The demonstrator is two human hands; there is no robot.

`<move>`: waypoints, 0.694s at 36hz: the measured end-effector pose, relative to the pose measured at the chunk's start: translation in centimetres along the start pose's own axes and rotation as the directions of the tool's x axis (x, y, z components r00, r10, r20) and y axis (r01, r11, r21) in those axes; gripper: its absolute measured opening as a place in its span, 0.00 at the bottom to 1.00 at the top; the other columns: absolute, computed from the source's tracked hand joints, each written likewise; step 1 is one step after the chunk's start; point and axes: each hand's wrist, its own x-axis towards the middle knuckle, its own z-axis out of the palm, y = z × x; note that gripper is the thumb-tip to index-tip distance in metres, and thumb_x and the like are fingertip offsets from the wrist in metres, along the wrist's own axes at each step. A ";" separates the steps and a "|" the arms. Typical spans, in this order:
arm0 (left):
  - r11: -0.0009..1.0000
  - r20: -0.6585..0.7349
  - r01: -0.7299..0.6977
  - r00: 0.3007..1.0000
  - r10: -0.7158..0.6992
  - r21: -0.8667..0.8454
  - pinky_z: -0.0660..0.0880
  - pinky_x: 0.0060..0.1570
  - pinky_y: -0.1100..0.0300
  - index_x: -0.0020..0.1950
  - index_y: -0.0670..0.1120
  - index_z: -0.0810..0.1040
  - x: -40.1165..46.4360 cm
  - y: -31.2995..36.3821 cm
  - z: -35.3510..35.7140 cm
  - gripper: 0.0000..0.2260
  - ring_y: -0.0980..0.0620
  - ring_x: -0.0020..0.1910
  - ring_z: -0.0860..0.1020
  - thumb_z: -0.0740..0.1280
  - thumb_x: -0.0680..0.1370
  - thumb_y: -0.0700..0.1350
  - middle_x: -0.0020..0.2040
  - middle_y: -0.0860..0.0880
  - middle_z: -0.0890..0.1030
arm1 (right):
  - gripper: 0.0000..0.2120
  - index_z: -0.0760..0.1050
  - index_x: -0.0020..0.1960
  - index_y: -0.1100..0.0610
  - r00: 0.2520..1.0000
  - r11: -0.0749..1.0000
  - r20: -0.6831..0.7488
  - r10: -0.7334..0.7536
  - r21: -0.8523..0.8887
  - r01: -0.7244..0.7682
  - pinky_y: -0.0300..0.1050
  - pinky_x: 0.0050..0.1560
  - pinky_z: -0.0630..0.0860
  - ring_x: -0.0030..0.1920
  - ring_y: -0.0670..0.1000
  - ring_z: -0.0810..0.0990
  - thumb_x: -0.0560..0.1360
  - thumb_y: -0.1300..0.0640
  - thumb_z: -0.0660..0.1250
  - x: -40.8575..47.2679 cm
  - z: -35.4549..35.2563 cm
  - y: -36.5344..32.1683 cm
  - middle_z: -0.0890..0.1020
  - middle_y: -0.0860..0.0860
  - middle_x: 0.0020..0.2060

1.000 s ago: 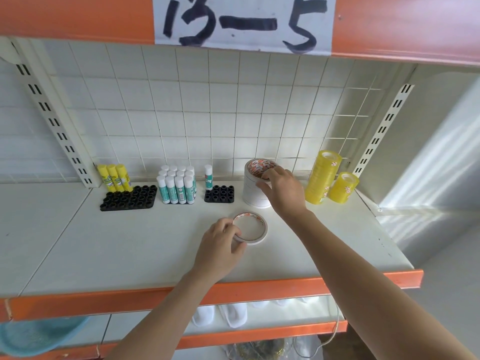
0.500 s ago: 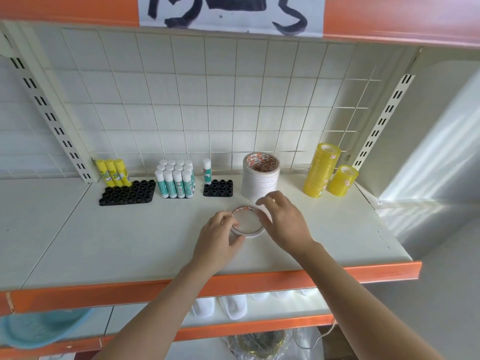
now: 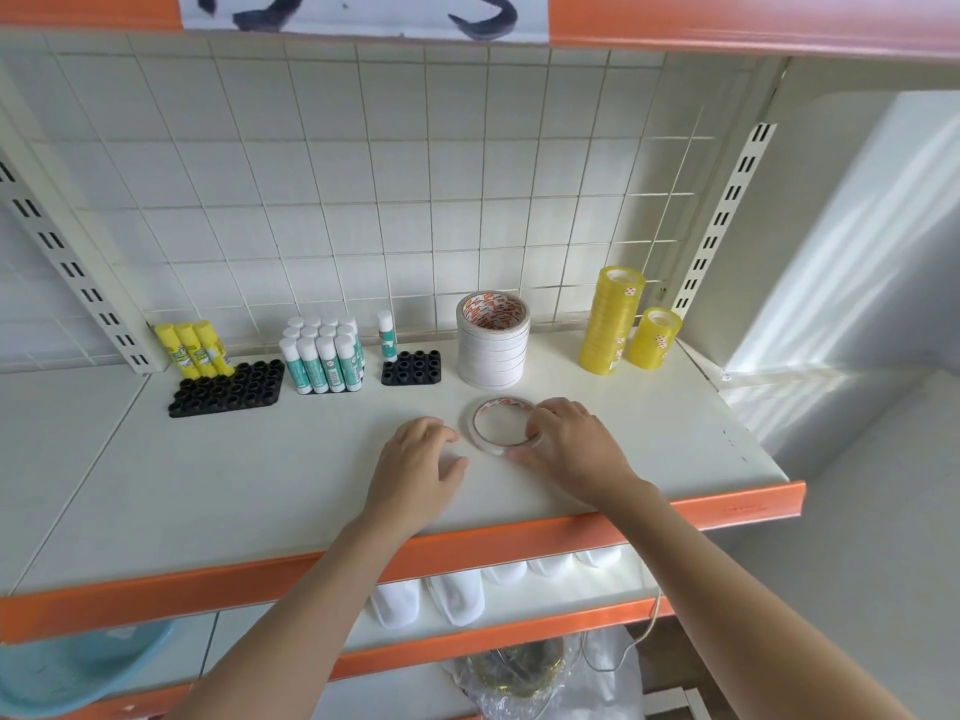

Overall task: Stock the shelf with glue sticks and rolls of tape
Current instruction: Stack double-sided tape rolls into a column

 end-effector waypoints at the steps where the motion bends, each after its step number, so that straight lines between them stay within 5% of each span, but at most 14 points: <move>1: 1.000 0.001 0.003 1.000 -0.003 -0.001 0.71 0.58 0.51 0.52 0.42 0.80 0.0 0.0 0.0 0.18 0.43 0.57 0.76 0.62 0.72 0.54 0.53 0.46 0.79 | 0.30 0.78 0.45 0.57 1.000 1.000 -0.027 0.004 0.024 -0.003 0.55 0.48 0.76 0.50 0.59 0.78 0.67 0.30 0.58 -0.2 -0.1 0.1 0.79 0.54 0.49; 8: 1.000 0.007 0.005 1.000 -0.005 0.000 0.71 0.58 0.51 0.52 0.42 0.81 0.1 -0.2 0.1 0.16 0.43 0.59 0.76 0.65 0.71 0.51 0.54 0.46 0.79 | 0.21 0.75 0.44 0.57 0.950 0.988 -0.313 0.015 0.150 0.034 0.46 0.44 0.75 0.45 0.55 0.79 0.72 0.38 0.64 -0.8 -2.0 0.2 0.79 0.51 0.42; 15: 1.000 -0.014 -0.006 1.000 0.006 0.016 0.73 0.57 0.52 0.50 0.43 0.81 0.1 -0.3 0.4 0.14 0.43 0.56 0.77 0.66 0.70 0.50 0.52 0.46 0.80 | 0.20 0.74 0.46 0.61 0.886 0.987 -0.463 0.030 0.153 0.047 0.34 0.46 0.68 0.48 0.52 0.77 0.74 0.43 0.66 0.1 -4.5 0.7 0.79 0.54 0.46; 25: 1.000 -0.012 0.008 1.000 -0.008 0.016 0.72 0.57 0.52 0.51 0.43 0.81 0.0 0.0 0.4 0.15 0.44 0.56 0.77 0.64 0.71 0.51 0.52 0.47 0.80 | 0.19 0.76 0.48 0.61 0.826 0.989 -0.563 0.030 0.135 0.056 0.38 0.43 0.71 0.50 0.53 0.78 0.73 0.44 0.69 5.0 -6.1 -1.4 0.80 0.55 0.49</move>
